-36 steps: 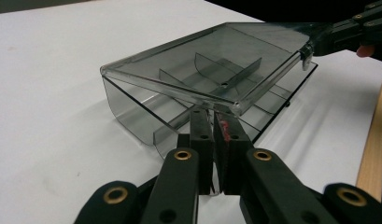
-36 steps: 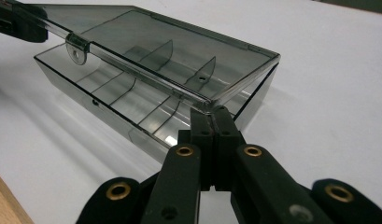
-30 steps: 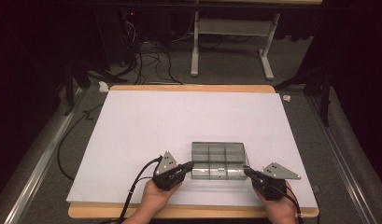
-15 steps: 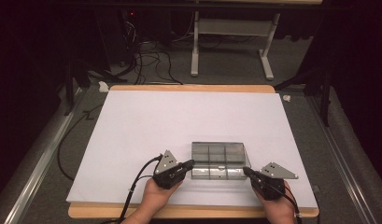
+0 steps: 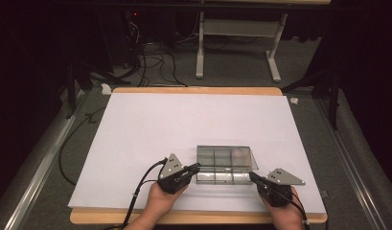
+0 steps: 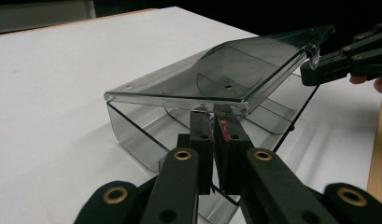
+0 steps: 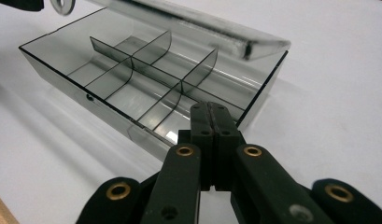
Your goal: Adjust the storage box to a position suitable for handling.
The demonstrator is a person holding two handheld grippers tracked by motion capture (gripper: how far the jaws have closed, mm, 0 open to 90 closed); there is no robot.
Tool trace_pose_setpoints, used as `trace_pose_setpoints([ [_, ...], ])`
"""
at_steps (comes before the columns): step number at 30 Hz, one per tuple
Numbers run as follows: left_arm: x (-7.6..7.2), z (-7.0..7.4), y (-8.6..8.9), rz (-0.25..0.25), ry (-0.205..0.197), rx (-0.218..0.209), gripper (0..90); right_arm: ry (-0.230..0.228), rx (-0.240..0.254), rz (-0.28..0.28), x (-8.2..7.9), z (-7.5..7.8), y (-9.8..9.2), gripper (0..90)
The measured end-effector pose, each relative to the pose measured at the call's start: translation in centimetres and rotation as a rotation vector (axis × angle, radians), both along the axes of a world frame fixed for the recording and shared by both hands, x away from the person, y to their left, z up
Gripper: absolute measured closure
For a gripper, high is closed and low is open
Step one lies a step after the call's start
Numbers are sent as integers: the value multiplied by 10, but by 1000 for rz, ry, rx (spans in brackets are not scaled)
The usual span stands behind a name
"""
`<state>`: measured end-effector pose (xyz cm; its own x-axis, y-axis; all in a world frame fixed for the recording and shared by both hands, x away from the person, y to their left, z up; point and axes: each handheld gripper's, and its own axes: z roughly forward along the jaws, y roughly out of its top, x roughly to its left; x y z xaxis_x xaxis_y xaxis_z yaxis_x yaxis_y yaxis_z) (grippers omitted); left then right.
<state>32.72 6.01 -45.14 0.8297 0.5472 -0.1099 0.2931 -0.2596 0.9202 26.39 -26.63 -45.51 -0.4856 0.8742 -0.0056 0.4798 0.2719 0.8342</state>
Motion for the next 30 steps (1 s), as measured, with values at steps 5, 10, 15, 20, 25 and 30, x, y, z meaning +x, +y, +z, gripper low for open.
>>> trace_pose_setpoints([
  [5,4,6,-3,0,-15,-13,863,-1,-1,7,-1,-2,2,900],
  [10,9,15,-7,0,-28,-27,863,-5,5,10,-1,-2,0,900],
  [15,17,22,-8,8,-32,-42,862,-9,17,10,0,-4,0,900],
  [20,25,27,-10,25,-36,-50,860,-10,26,16,0,-5,-1,900],
  [25,36,29,-11,51,-34,-59,858,-16,32,26,1,-6,-2,900],
  [30,46,29,-13,66,-30,-52,858,-19,33,32,2,-7,-2,900],
])
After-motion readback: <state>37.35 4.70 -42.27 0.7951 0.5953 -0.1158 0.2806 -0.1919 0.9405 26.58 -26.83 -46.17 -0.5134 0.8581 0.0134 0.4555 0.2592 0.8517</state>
